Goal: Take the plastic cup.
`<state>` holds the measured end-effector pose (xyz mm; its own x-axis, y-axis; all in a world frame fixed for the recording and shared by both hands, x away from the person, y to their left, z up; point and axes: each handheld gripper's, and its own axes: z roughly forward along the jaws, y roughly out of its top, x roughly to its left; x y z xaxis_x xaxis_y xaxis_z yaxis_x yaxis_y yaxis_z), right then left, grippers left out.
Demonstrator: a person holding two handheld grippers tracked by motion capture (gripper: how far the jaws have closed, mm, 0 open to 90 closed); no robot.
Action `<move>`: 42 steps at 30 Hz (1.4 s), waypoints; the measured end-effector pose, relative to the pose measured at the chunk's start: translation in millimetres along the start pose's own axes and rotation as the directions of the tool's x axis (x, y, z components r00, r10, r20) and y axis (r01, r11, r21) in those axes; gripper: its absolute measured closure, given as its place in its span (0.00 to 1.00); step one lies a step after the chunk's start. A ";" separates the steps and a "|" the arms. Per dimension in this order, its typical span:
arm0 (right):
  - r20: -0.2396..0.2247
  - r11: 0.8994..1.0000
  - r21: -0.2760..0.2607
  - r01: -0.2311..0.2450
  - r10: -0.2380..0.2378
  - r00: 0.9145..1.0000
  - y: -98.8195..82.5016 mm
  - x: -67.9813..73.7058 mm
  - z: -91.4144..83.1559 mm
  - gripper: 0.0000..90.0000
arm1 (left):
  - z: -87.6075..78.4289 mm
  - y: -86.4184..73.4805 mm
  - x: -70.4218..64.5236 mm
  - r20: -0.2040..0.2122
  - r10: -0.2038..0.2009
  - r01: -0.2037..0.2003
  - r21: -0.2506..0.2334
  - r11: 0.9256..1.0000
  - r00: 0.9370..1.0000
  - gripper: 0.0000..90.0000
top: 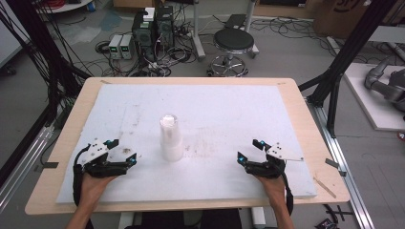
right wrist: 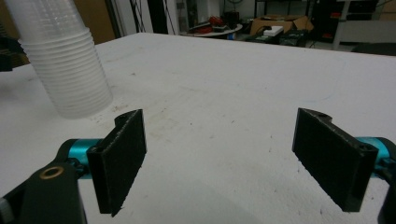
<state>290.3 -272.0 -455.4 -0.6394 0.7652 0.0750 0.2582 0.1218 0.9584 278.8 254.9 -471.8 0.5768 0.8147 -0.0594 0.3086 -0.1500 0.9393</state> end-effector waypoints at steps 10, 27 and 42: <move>0.003 1.000 0.014 0.005 -0.005 1.000 0.5 0.7 1.3 0.20 | -0.6 -0.2 0.0 0.002 0.006 -0.006 -0.007 1.000 1.000 0.12; 0.017 1.000 0.025 0.004 -0.004 1.000 0.8 0.4 2.9 0.20 | -1.3 0.5 1.3 0.007 -0.005 0.005 -0.015 1.000 1.000 0.12; 0.014 0.999 0.039 0.014 -0.014 1.000 1.2 1.3 4.0 0.20 | -14.8 61.2 -1.7 0.063 0.029 -0.019 -0.142 0.990 0.998 0.11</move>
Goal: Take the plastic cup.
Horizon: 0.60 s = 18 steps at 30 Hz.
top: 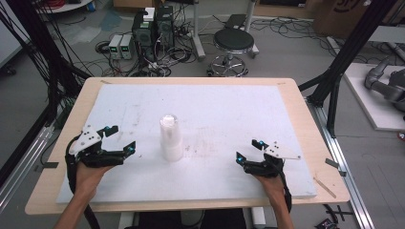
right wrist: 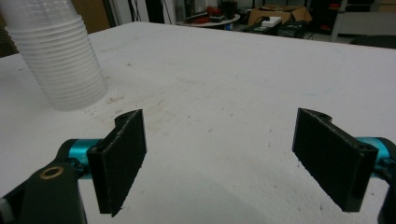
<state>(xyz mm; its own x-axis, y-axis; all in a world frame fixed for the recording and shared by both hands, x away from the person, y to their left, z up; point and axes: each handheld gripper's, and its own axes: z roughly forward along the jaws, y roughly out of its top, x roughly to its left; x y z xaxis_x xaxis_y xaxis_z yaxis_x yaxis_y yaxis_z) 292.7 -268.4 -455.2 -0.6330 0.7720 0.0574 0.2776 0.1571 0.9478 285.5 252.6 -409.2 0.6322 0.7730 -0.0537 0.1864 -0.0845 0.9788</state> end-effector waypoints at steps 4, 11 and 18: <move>0.000 1.000 -0.002 -0.001 0.001 1.000 0.0 -0.4 0.2 0.20 | -0.2 22.6 2.4 0.018 0.018 -0.018 -0.021 1.000 1.000 0.11; 0.006 1.000 0.003 0.001 -0.001 1.000 0.1 0.7 0.3 0.20 | 14.0 52.6 4.1 0.126 0.037 -0.033 -0.033 0.999 0.991 0.11; 0.006 1.000 0.003 -0.001 0.001 1.000 0.2 0.7 0.5 0.20 | 32.0 77.2 2.1 0.244 0.049 -0.041 -0.035 0.999 0.969 0.10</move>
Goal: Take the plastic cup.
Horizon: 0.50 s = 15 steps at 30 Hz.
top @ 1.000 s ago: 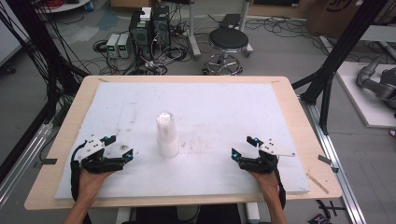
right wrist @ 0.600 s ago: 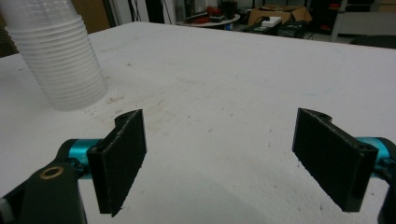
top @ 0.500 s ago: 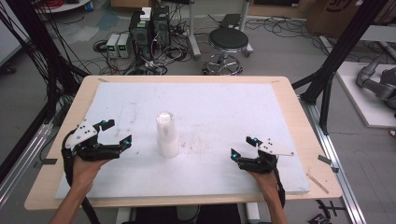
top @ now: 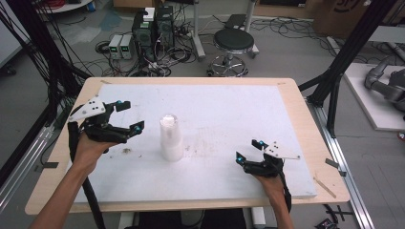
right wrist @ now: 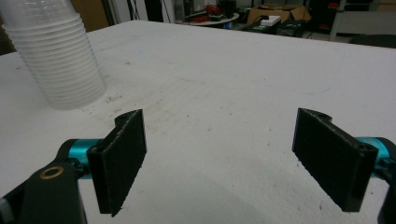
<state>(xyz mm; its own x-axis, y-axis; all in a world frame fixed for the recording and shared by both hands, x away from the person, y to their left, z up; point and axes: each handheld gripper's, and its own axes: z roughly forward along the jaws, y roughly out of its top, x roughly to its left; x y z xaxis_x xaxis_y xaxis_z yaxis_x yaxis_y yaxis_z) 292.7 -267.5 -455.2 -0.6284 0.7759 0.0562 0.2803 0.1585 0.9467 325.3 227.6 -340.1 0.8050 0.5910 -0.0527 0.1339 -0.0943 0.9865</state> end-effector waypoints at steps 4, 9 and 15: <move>0.001 1.000 0.002 0.001 -0.001 1.000 0.1 -0.3 0.2 0.20 | 11.1 7.1 -0.7 0.090 0.001 -0.002 0.005 1.000 0.996 0.10; 0.005 1.000 0.009 0.008 -0.008 1.000 0.2 0.8 0.7 0.20 | 29.5 17.2 -2.1 0.146 0.039 -0.048 0.056 0.997 0.988 0.10; 0.006 1.000 0.012 0.008 -0.008 1.000 0.3 0.4 0.8 0.20 | 52.8 22.1 -9.0 0.207 0.068 -0.098 0.137 0.986 0.976 0.10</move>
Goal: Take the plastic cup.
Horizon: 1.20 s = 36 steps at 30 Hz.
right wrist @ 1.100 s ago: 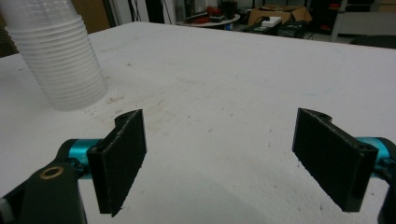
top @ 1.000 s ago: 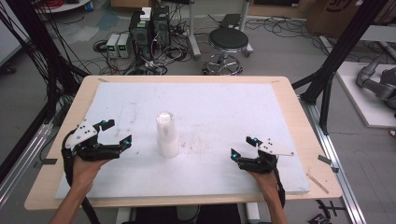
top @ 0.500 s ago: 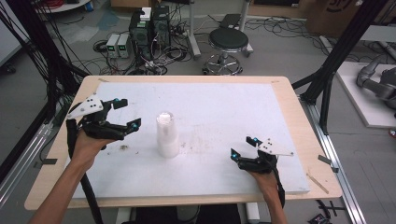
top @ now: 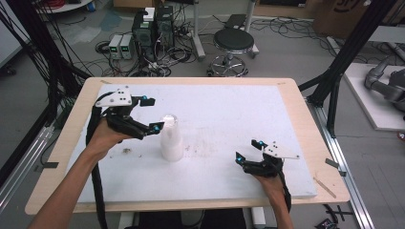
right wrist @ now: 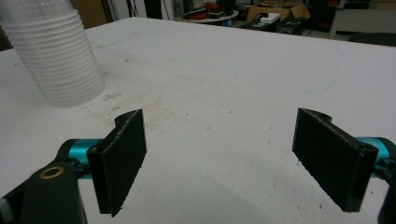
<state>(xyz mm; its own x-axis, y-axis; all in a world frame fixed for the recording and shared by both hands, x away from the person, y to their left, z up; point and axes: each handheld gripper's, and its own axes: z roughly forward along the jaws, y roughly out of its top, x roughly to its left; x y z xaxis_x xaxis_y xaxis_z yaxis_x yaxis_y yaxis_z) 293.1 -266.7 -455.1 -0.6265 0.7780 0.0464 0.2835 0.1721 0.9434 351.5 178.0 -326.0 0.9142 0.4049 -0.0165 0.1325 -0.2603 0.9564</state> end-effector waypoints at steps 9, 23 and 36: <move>0.000 1.000 -0.006 -0.003 0.003 1.000 -0.3 0.4 -0.7 0.20 | 22.9 -2.8 -0.4 0.033 0.013 -0.017 0.114 0.993 0.999 0.10; 0.001 1.000 -0.014 0.004 -0.004 1.000 -0.6 0.7 -1.4 0.20 | 41.7 -4.8 -3.6 0.051 0.043 -0.054 0.237 0.970 0.998 0.11; 0.002 1.000 -0.012 -0.001 0.001 1.000 -0.5 0.3 -1.0 0.20 | 45.8 -6.6 -3.3 0.063 0.037 -0.054 0.286 0.957 0.997 0.21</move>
<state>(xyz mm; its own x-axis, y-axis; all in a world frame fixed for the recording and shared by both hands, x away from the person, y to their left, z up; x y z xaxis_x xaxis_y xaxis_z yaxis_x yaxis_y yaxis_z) 292.1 -267.1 -455.3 -0.6251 0.7791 0.0465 0.2753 0.1644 0.9472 365.2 138.2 -345.7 0.9410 0.3385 0.0008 0.1870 -0.5219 0.8322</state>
